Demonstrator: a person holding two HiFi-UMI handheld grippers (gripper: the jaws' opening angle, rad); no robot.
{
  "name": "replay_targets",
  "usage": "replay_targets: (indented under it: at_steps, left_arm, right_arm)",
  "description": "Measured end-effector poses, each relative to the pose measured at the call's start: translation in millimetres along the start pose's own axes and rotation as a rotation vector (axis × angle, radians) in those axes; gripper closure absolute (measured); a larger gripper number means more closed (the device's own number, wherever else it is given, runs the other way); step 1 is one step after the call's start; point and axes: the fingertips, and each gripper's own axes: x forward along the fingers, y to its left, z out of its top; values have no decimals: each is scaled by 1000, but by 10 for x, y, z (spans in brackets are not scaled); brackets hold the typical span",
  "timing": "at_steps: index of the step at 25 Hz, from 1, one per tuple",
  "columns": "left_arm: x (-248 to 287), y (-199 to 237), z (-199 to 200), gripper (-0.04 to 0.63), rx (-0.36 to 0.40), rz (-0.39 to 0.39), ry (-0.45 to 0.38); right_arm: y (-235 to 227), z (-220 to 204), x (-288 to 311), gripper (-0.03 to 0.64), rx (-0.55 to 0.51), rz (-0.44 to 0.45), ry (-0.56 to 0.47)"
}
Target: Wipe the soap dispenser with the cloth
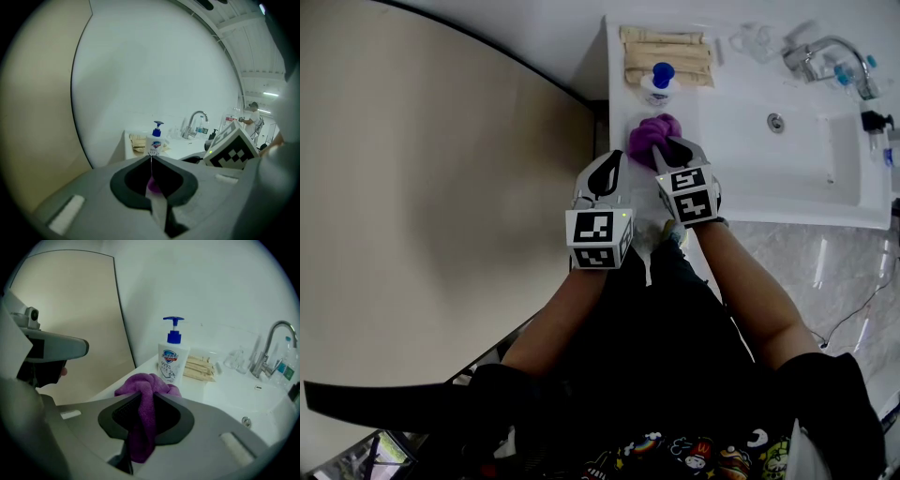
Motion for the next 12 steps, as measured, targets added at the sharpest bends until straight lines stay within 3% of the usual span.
replay_targets:
  at_steps: [12]
  left_arm:
    - [-86, 42, -64, 594, 12, 23, 23]
  right_arm:
    - [-104, 325, 367, 515, -26, -11, -40]
